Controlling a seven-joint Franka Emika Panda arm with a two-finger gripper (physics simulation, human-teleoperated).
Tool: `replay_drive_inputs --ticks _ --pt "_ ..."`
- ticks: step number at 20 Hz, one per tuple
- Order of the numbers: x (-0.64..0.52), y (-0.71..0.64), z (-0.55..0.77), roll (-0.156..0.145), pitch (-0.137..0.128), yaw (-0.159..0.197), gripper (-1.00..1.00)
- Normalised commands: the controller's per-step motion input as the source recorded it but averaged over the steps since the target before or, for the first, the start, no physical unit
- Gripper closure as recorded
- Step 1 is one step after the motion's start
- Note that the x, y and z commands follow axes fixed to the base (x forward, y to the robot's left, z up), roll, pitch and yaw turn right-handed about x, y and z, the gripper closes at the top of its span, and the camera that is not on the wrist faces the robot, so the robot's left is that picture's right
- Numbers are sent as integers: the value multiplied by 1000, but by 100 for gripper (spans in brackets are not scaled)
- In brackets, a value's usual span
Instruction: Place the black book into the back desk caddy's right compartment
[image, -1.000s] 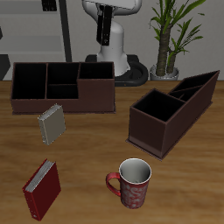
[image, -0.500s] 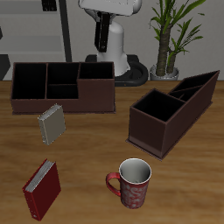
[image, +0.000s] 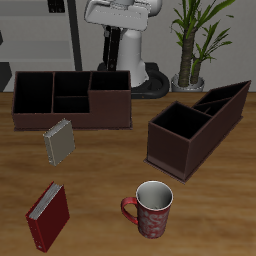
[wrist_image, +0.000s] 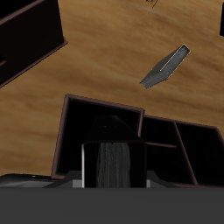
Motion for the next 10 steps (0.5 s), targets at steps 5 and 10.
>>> replay_drive_inputs --ticks 5,10 --pt "202 -88 -276 -8 60 -18 100" --pt "87 23 -227 11 46 -10 100"
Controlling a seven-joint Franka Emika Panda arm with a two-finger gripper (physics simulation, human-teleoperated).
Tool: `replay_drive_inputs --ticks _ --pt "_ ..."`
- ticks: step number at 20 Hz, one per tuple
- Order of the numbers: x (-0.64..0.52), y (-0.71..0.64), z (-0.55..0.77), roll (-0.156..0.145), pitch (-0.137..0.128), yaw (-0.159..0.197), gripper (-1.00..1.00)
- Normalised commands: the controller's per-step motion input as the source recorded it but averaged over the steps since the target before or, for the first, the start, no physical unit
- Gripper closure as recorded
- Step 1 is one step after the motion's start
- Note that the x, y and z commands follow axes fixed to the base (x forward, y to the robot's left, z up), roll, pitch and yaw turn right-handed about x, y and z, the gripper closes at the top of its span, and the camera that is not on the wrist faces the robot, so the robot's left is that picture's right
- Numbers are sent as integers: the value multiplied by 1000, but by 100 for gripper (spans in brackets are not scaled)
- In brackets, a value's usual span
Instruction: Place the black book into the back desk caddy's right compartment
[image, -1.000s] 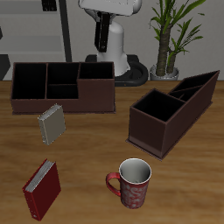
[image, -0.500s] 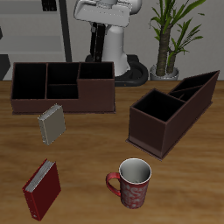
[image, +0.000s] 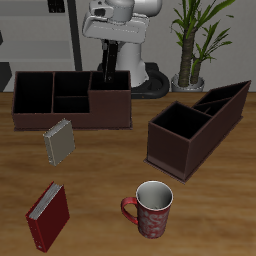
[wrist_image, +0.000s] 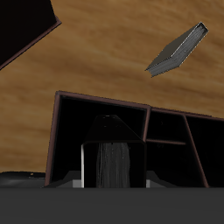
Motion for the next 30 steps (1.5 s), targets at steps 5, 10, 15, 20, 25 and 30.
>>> replay_drive_inputs --ticks 5,10,15,20,25,30 --pt "99 74 -223 25 41 2 100" --pt "67 41 -153 11 25 -1 100" --pt "78 46 -207 13 35 7 100" --pt "63 63 -161 4 21 14 100" --pt "48 33 -88 -7 28 3 -100" --pt "26 -59 10 -10 9 -11 -100"
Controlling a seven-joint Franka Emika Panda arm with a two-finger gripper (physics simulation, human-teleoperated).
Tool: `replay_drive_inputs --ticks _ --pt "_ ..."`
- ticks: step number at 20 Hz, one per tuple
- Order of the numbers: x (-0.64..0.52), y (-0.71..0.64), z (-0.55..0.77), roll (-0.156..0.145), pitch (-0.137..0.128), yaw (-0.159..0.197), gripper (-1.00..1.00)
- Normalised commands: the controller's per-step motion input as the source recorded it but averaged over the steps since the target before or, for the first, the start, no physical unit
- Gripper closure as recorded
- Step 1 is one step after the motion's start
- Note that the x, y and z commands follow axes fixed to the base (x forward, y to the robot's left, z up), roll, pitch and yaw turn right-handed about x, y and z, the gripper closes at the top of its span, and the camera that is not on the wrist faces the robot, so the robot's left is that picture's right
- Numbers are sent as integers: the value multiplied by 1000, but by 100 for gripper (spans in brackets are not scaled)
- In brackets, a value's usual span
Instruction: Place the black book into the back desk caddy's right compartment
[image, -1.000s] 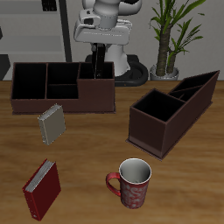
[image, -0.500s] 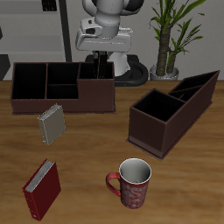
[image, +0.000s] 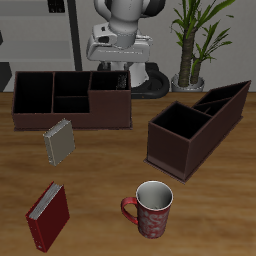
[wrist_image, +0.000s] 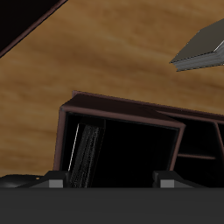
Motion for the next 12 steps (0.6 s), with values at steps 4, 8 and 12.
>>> replay_drive_inputs --ticks 4,8,12 --pt "-24 -66 88 -4 -8 -21 -100" --pt "30 -10 96 11 -16 -2 -100" --pt "58 -15 90 8 -14 -2 -100"
